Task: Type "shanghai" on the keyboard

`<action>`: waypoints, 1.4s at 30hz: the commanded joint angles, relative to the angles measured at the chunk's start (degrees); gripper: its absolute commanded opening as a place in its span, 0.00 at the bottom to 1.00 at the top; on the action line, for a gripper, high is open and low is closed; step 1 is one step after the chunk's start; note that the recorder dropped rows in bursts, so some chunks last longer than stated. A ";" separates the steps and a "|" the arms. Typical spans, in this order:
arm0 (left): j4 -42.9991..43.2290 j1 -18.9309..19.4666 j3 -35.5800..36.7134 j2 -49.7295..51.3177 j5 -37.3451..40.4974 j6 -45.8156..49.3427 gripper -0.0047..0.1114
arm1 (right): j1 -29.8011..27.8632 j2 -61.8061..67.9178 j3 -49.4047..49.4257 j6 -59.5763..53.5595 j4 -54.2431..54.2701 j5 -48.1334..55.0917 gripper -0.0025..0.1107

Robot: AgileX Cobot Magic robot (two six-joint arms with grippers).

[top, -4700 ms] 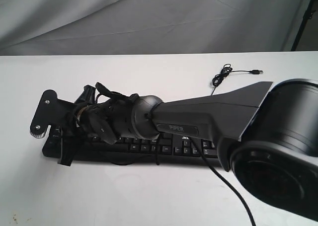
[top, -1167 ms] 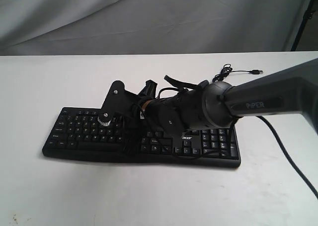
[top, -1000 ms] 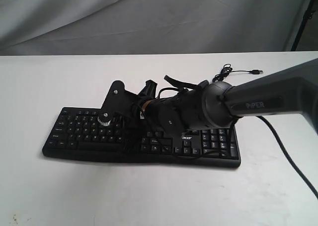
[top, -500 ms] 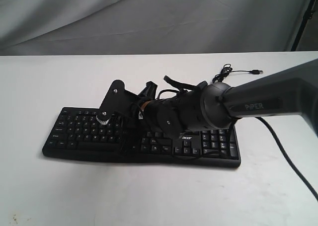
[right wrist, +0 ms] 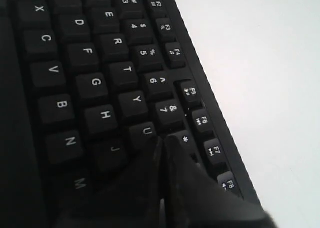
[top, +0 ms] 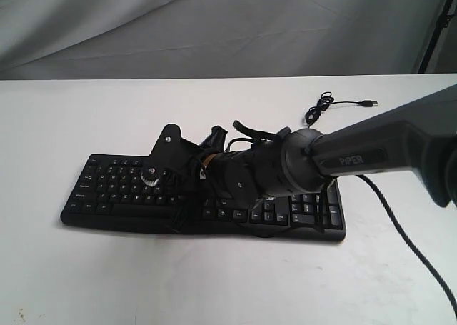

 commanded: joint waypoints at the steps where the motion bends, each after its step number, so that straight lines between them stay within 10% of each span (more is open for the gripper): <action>1: 0.27 -0.20 0.25 -0.20 -0.16 -0.16 0.04 | 0.08 -0.15 0.25 -0.24 0.34 -0.54 0.02; 11: 0.27 -0.20 0.25 -0.20 -0.16 -0.16 0.04 | 0.08 -9.91 2.41 -0.48 -0.69 2.74 0.02; 28: 0.27 -0.20 0.25 -0.20 -0.16 -0.16 0.04 | 0.22 -56.71 46.17 2.27 1.91 1.25 0.02; 42: 0.27 -0.20 0.25 -0.20 -0.16 -0.16 0.04 | -0.02 -90.67 62.47 2.27 7.89 0.26 0.02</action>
